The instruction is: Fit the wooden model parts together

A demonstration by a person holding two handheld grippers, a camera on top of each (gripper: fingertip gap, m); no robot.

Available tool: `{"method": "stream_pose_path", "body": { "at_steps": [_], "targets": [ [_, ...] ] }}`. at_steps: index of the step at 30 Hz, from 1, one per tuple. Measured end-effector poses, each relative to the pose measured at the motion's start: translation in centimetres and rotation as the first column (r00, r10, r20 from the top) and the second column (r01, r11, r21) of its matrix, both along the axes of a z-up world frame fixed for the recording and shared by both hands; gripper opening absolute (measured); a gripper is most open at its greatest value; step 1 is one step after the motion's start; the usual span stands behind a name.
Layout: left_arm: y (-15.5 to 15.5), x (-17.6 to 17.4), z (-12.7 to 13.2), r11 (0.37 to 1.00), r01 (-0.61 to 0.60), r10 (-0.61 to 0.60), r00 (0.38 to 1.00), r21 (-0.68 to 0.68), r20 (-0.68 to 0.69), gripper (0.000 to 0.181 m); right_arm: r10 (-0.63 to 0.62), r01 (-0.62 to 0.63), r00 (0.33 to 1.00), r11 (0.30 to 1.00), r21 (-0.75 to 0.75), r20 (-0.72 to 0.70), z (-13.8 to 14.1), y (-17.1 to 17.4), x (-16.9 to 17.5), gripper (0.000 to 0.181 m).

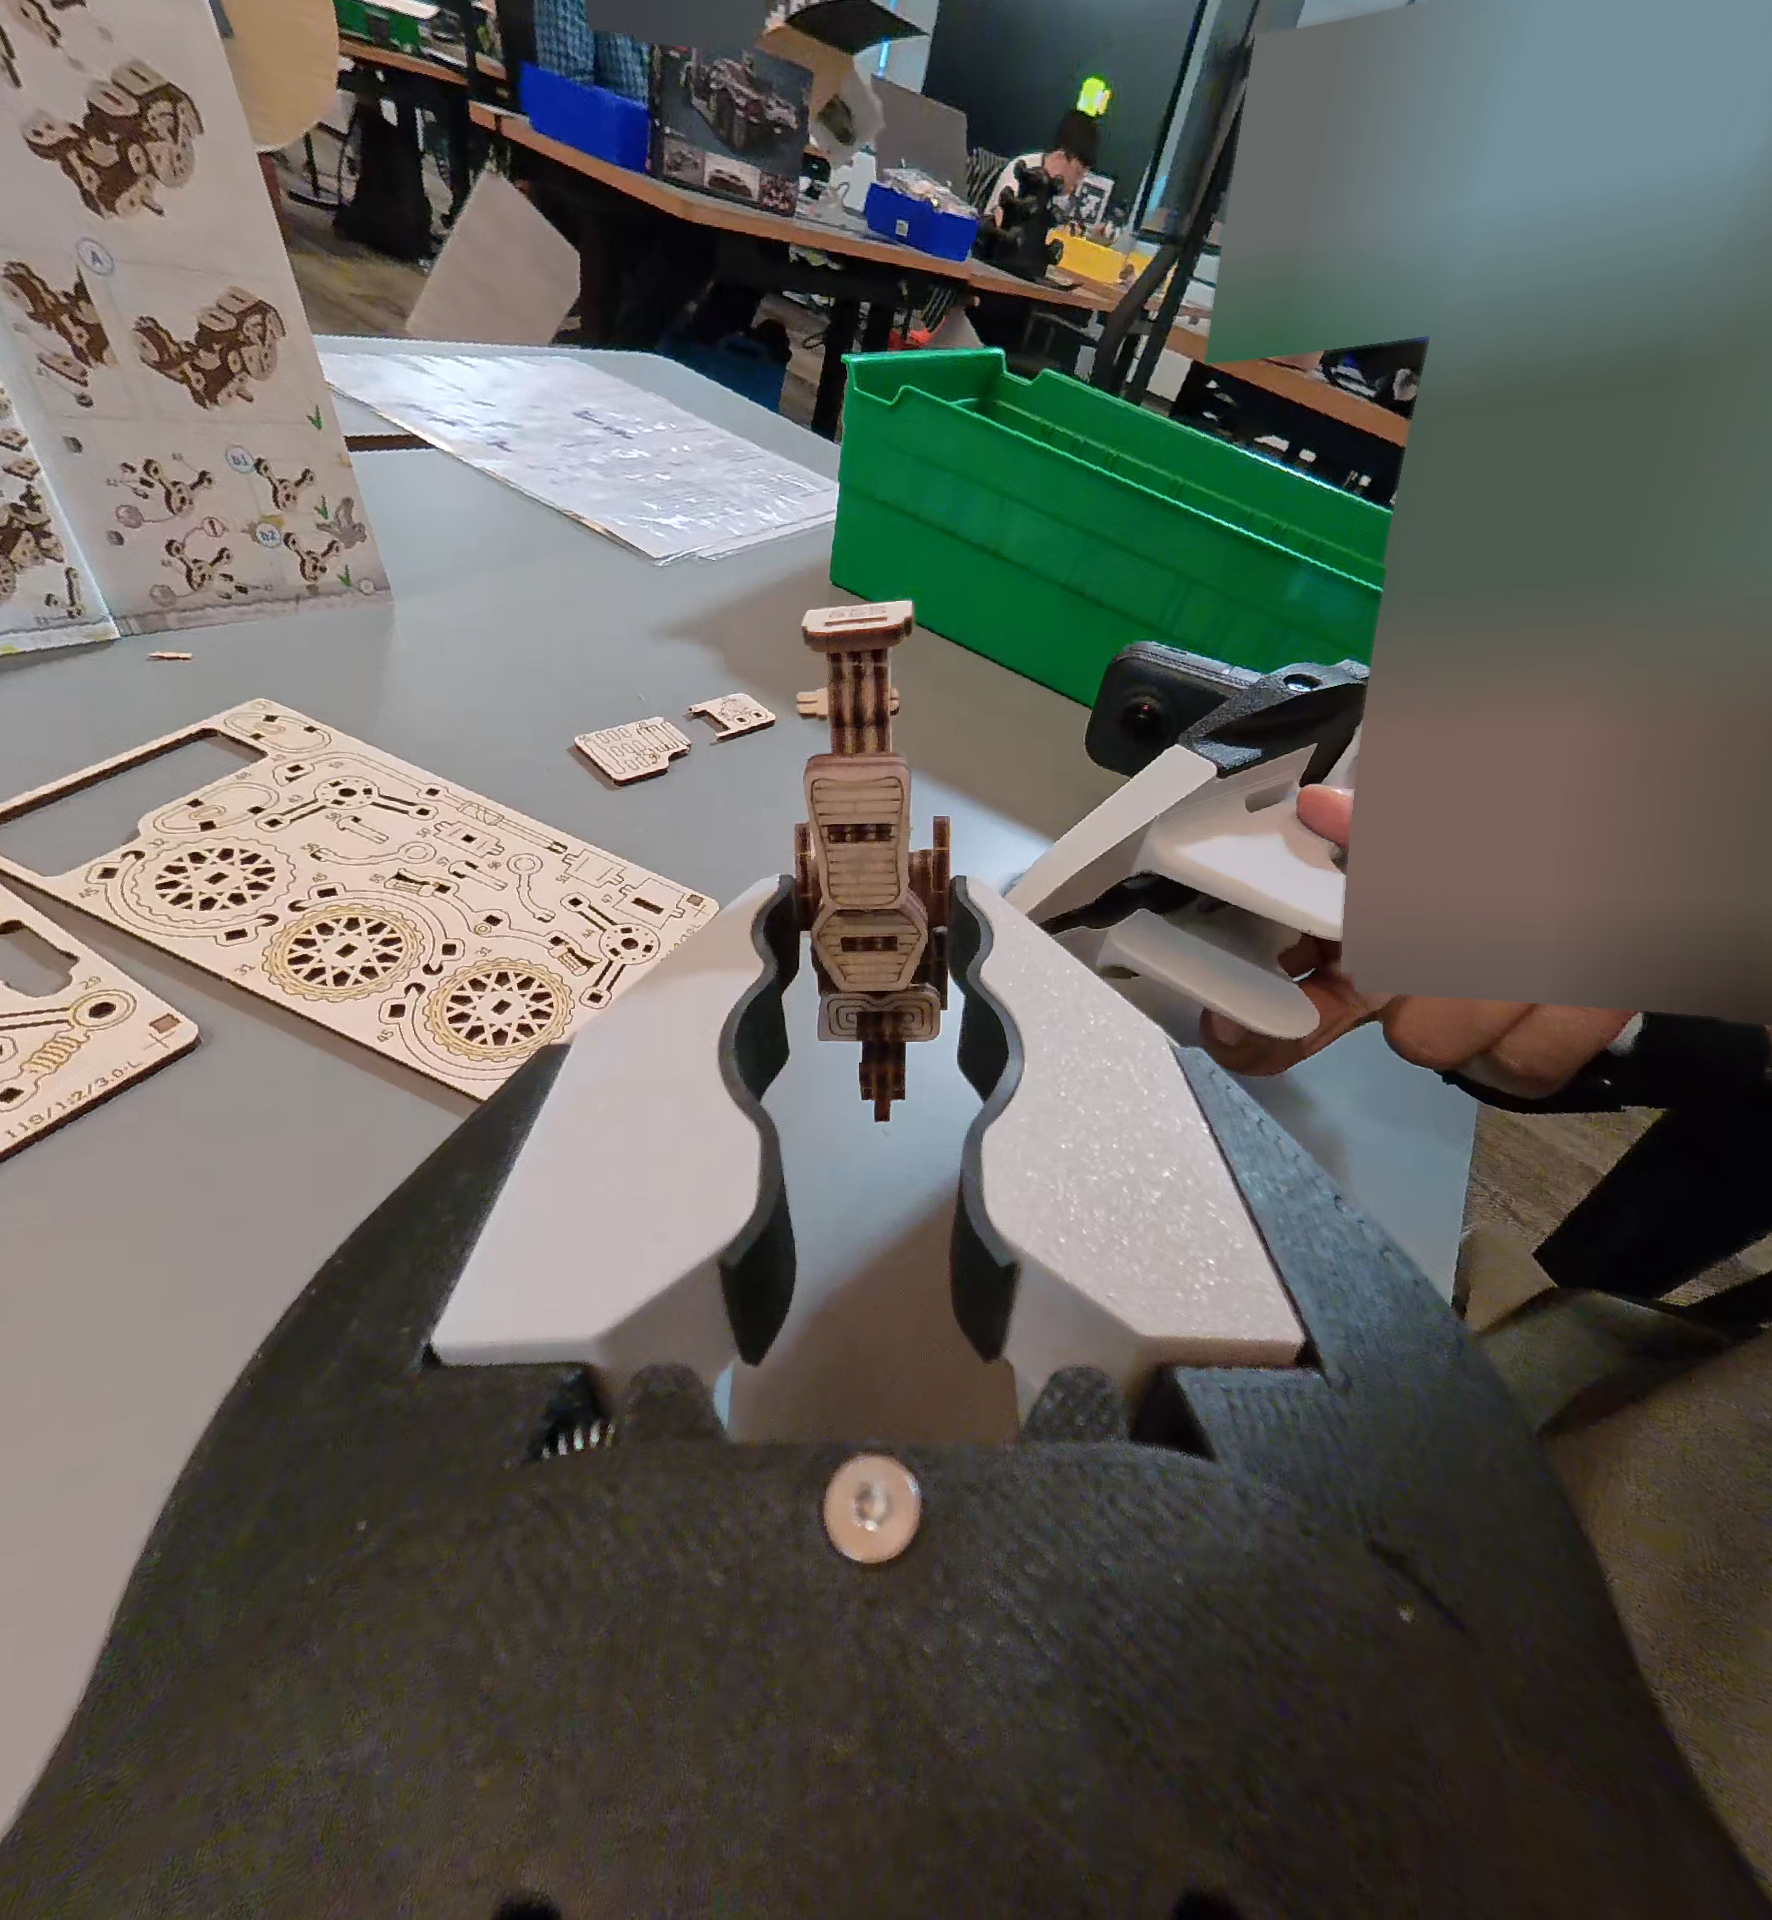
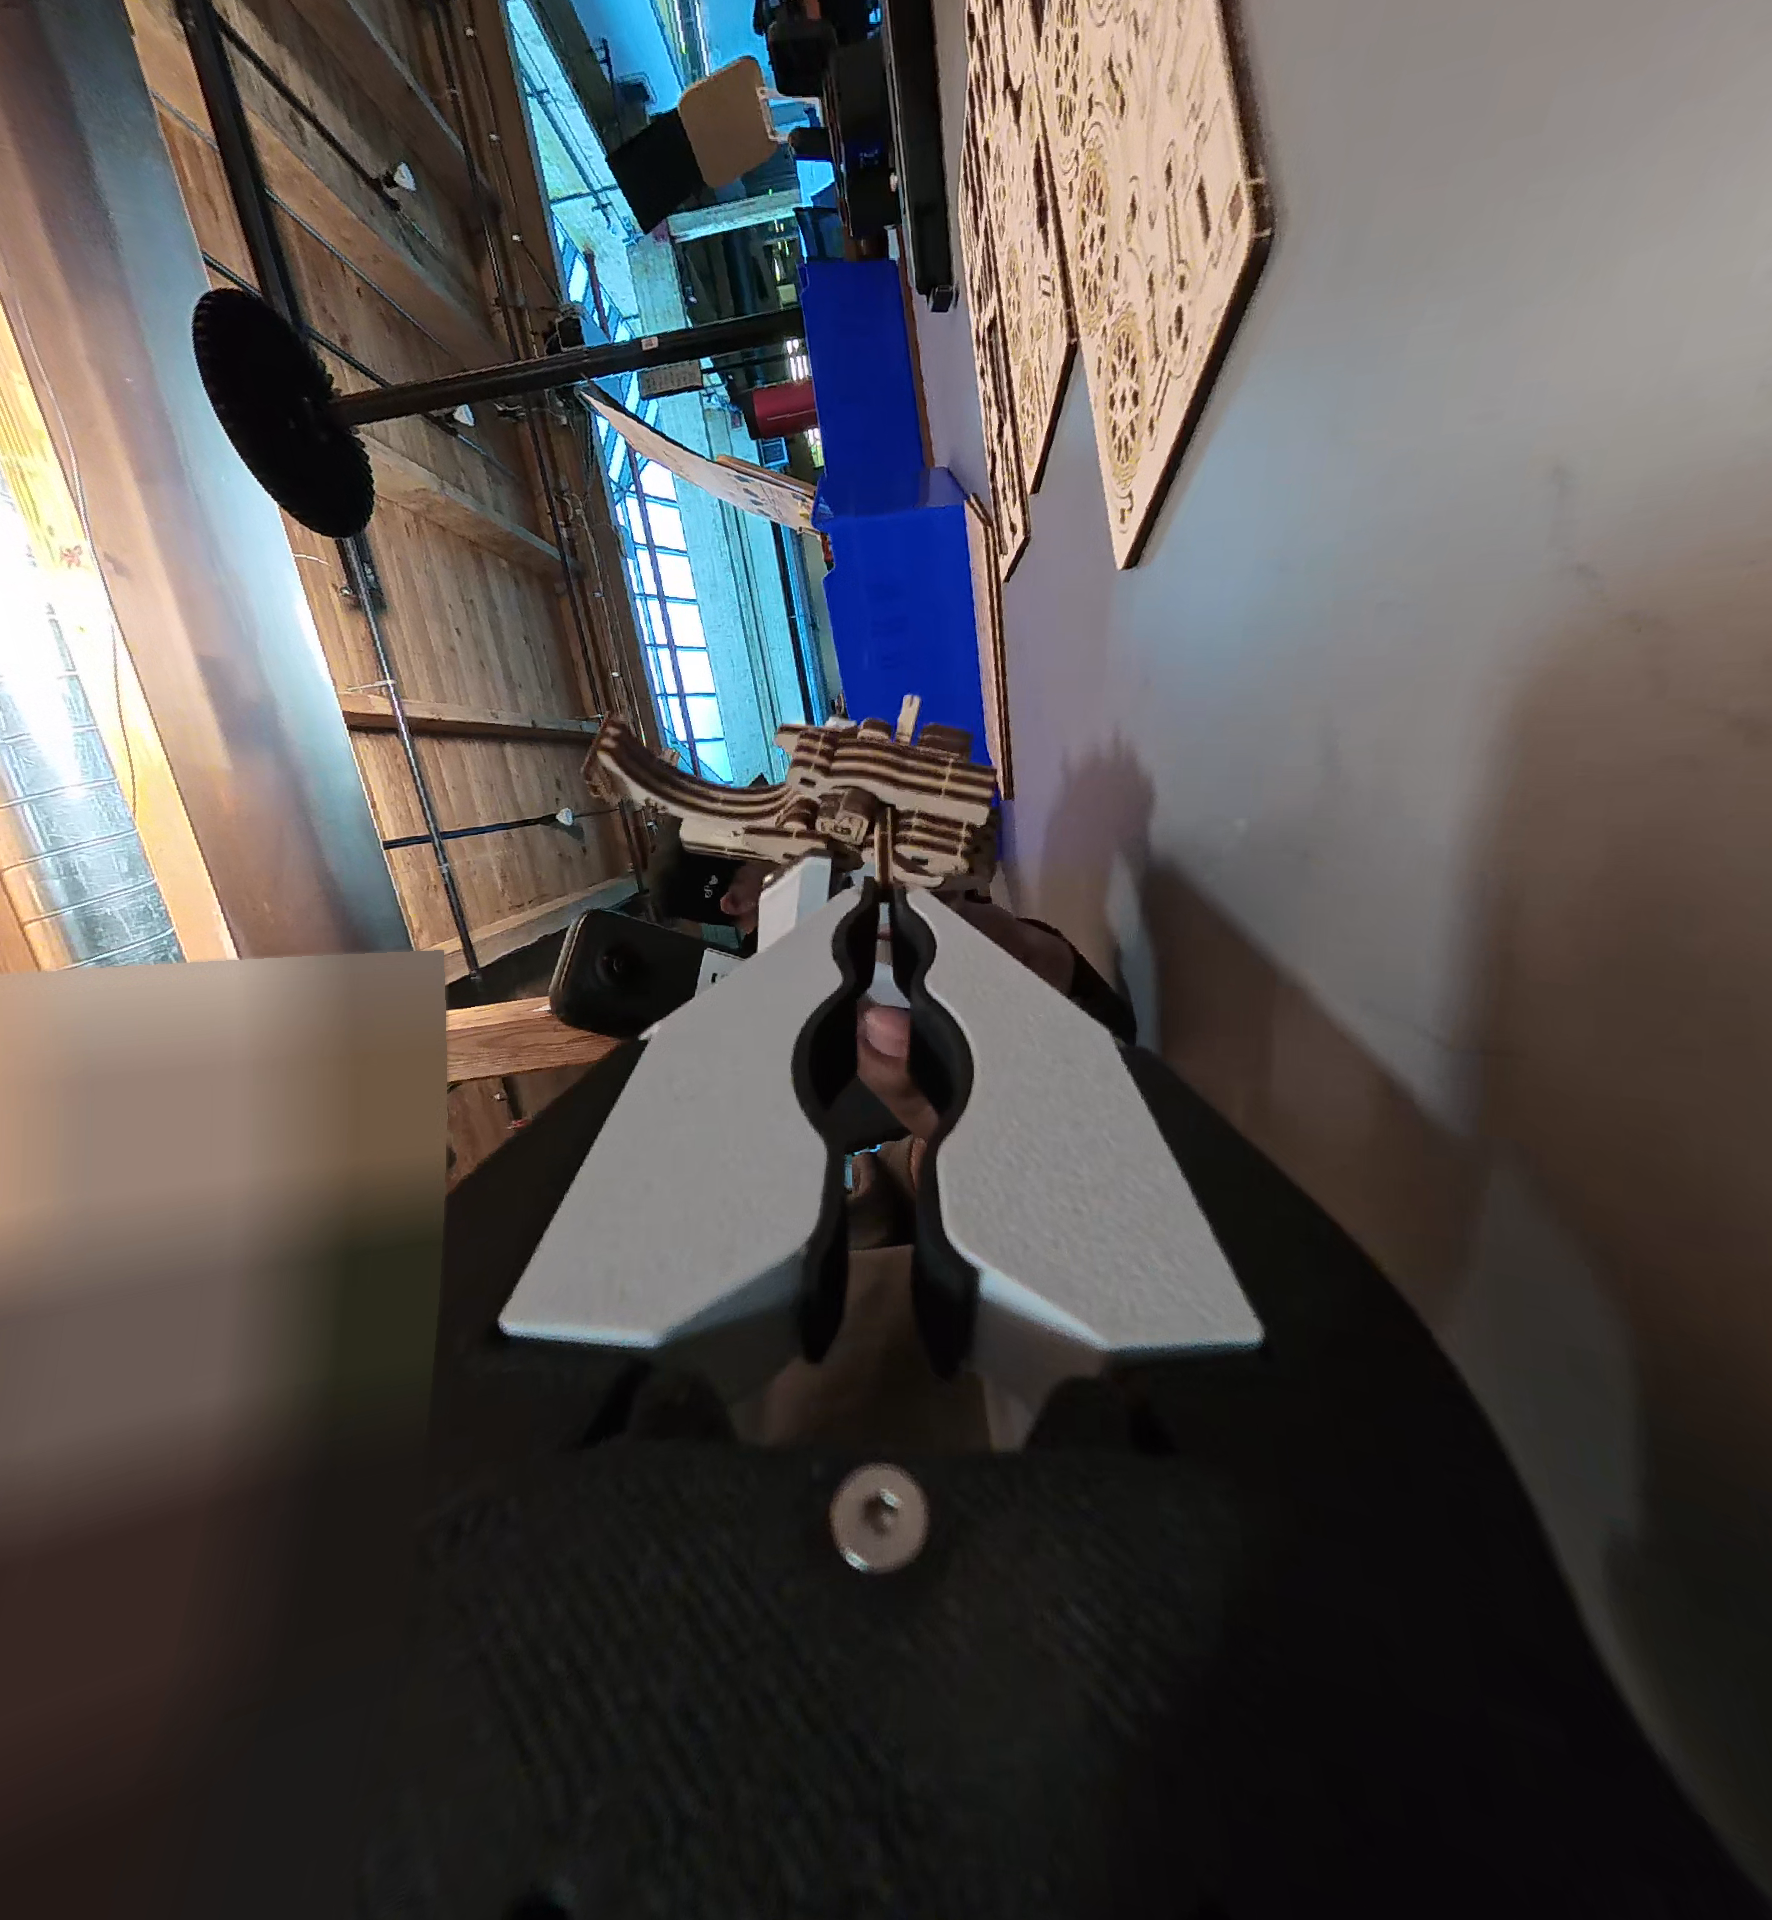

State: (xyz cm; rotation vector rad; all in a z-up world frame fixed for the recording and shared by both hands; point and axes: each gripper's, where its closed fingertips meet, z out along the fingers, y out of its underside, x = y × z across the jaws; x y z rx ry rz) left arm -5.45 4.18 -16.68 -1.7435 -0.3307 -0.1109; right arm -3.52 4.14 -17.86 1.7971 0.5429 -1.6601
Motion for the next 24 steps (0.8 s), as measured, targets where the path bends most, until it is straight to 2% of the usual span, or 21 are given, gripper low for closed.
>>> {"method": "stream_pose_path", "body": {
  "at_steps": [9,16,24],
  "targets": [
    [-0.05,0.43,0.56,0.999,0.037,-0.036,0.994,0.01,-0.105,0.026,0.015,-0.015,1.0,0.999,-0.046,0.009,0.23,-0.12,0.2,0.0],
    [-0.15,0.96,0.95,0.998,0.068,-0.064,0.965,0.006,-0.253,0.026,0.043,-0.042,0.999,0.997,-0.061,0.01,0.11,-0.34,0.45,0.0],
    [-0.44,0.83,0.91,0.997,0.083,-0.078,0.974,0.012,-0.212,0.026,0.041,-0.042,0.999,0.999,-0.014,-0.01,-0.08,-0.39,0.31,0.0]
  ]
}}
